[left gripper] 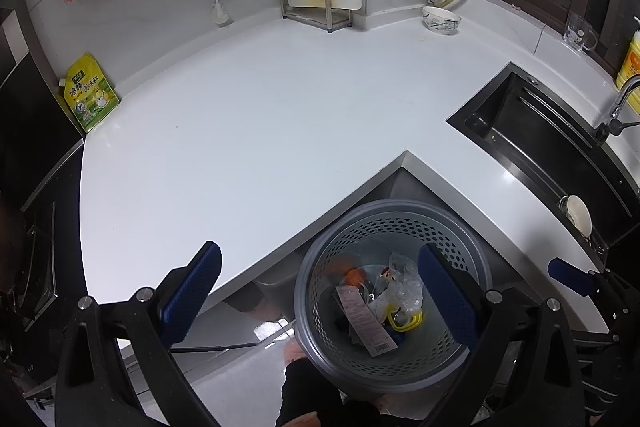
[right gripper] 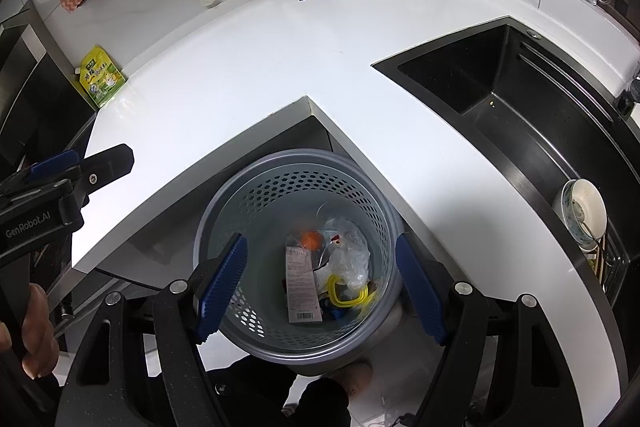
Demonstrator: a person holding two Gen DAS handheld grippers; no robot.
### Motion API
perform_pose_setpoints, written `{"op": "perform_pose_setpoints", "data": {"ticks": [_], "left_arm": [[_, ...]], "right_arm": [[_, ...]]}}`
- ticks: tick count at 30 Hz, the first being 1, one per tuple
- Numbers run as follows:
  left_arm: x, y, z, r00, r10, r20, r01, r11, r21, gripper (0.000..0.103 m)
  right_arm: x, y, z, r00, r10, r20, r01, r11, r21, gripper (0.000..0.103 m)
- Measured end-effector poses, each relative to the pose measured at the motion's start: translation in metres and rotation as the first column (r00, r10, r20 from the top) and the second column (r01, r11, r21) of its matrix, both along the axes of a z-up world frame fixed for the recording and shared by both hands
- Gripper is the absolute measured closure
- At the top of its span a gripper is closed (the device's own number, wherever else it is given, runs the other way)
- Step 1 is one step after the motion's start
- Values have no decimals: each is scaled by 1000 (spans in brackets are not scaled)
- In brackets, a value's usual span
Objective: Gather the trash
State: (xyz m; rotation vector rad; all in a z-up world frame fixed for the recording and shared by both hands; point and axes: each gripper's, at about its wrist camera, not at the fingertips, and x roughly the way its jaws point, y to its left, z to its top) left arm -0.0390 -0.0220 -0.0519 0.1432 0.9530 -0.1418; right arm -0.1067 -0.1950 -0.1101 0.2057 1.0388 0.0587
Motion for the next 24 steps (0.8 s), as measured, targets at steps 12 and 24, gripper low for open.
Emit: {"op": "perform_pose_setpoints", "data": {"ticks": [12,24], "left_arm": [[1,1,-1,1000,2,-4,-2,1000,1,6],[0,2,-2,1000,6,-6,-6,1000,7,6]], "right_arm": [[0,0,0,1000,-1,1,1,1000,0,30],[1,3,2,1000,-2,9,2,1000,-6,30]]}}
